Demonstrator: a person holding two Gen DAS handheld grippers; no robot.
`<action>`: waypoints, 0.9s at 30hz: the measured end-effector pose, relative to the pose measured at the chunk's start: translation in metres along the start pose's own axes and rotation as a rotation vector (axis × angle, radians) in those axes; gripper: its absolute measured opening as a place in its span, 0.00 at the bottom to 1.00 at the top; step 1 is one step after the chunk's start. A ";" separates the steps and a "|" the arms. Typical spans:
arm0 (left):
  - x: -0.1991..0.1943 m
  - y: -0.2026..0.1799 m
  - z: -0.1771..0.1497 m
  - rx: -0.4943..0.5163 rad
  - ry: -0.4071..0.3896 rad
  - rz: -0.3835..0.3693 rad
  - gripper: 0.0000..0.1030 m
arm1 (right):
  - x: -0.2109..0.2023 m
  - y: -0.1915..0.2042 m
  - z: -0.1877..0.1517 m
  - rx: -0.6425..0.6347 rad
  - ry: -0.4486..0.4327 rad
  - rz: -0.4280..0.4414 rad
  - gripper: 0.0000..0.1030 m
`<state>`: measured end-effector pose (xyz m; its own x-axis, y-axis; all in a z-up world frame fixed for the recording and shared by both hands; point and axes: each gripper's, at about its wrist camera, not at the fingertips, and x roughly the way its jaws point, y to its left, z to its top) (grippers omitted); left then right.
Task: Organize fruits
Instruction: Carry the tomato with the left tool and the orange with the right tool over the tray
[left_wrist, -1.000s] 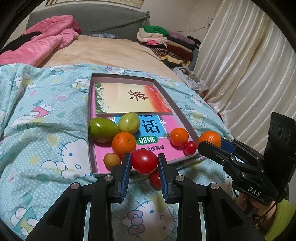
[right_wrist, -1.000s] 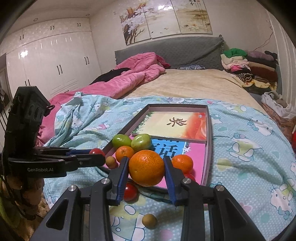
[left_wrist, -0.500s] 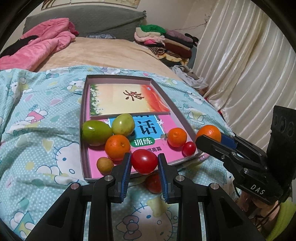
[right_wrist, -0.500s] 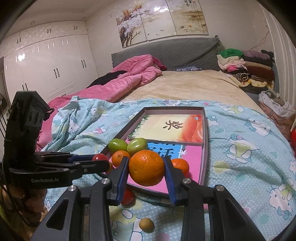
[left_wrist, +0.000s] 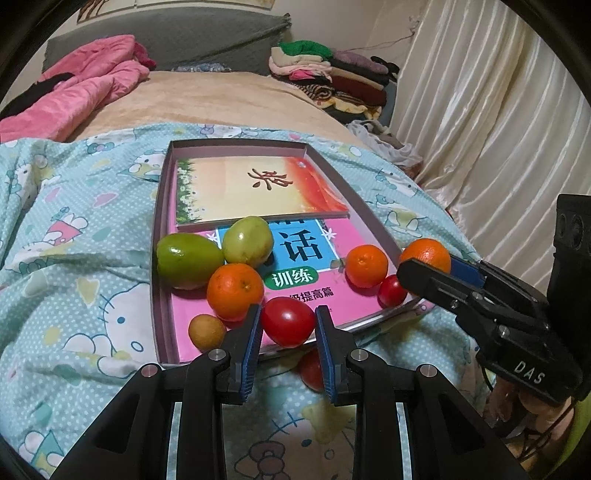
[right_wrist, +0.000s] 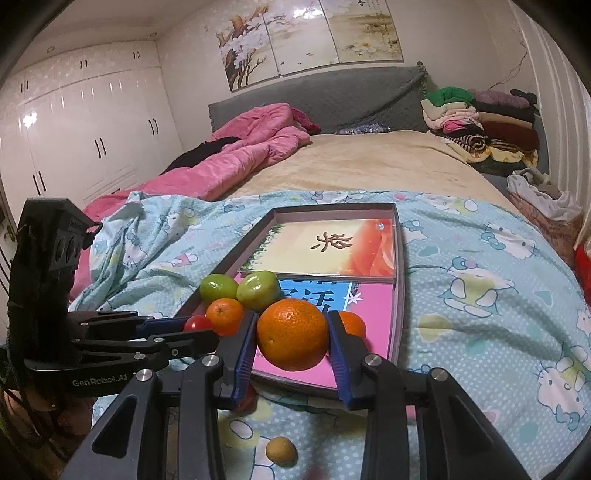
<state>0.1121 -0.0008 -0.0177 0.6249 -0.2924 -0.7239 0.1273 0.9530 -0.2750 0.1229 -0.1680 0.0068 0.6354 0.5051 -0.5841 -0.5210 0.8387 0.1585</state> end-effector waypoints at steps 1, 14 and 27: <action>0.002 0.000 0.000 0.002 0.004 0.000 0.28 | 0.002 0.001 0.000 -0.005 0.004 0.000 0.36; 0.015 -0.003 -0.001 0.023 0.025 0.019 0.28 | 0.017 0.013 -0.006 -0.074 0.051 -0.020 0.36; 0.019 -0.001 -0.003 0.017 0.034 0.020 0.28 | 0.024 0.015 -0.010 -0.099 0.080 -0.046 0.36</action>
<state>0.1213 -0.0073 -0.0328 0.6009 -0.2756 -0.7503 0.1285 0.9598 -0.2497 0.1247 -0.1453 -0.0124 0.6142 0.4455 -0.6514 -0.5489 0.8342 0.0531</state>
